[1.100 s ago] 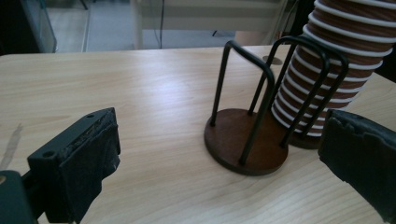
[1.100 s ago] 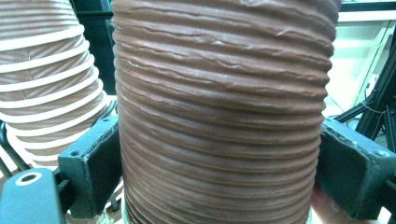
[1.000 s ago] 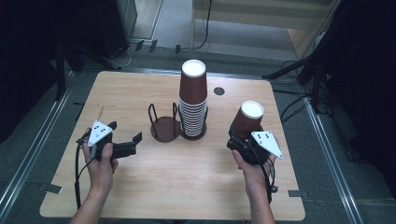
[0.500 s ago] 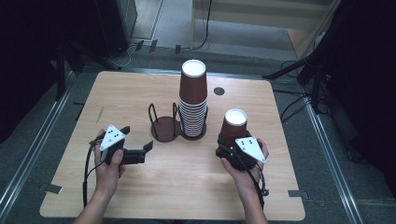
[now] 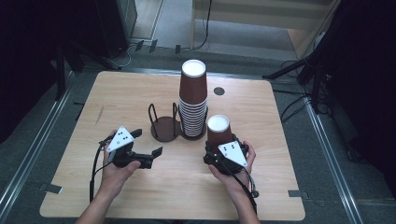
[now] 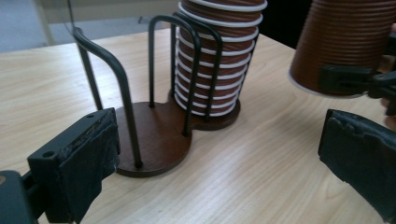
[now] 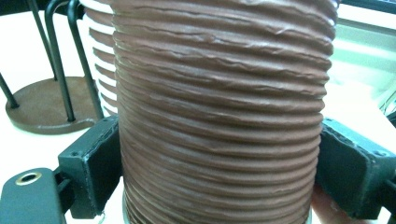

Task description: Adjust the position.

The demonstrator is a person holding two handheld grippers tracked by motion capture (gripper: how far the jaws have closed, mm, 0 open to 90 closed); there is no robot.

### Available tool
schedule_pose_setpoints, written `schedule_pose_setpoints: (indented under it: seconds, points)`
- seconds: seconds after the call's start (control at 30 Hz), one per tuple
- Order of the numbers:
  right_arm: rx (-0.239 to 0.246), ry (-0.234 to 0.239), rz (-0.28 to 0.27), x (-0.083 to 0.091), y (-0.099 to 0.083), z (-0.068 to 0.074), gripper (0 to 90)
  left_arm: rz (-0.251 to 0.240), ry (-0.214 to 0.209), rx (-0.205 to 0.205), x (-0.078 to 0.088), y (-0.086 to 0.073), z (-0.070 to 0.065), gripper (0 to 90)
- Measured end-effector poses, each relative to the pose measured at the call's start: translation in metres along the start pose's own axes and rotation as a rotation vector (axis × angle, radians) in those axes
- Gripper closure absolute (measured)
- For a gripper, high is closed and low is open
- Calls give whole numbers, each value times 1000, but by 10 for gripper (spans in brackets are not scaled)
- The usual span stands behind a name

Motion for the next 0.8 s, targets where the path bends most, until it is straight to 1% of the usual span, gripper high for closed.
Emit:
schedule_pose_setpoints:
  seconds: [0.03,0.13,0.17,0.2,0.33,0.5,0.67,0.7,0.77,0.8]
  points:
    - [0,0,0,0,0,0,106,5,-5,-3,-1,0,-1,0]
    - [30,2,4,-1,-3,7,106,13,-26,-4,-2,0,-4,0]
    - [50,7,7,-2,-4,11,106,15,-34,-2,-3,1,-6,0]
    - [50,7,7,-2,-4,11,106,19,-42,-5,-4,1,-7,0]
    - [90,32,6,-3,-7,21,106,36,-89,-11,-6,0,-11,0]
    - [125,60,-1,-3,-9,31,106,51,-103,-9,-8,-1,-12,0]
    - [184,76,-7,-2,-11,40,107,50,-125,-11,-8,-1,-14,0]
    - [203,83,-10,-2,-12,44,107,50,-132,-14,-8,-1,-15,0]
    - [211,89,-13,-2,-12,46,107,49,-134,-15,-8,0,-16,0]
    - [221,91,-11,-2,-13,49,107,49,-141,-15,-8,0,-17,0]
Point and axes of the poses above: each handheld gripper's, and its own axes: x roughly backward along the jaws, y roughly out of its top, z roughly to its left, the point moved 2 cm from there along -x, roughly forward along the jaws, and after that the axes turned 2 degrees about x, right-handed, at the moved point
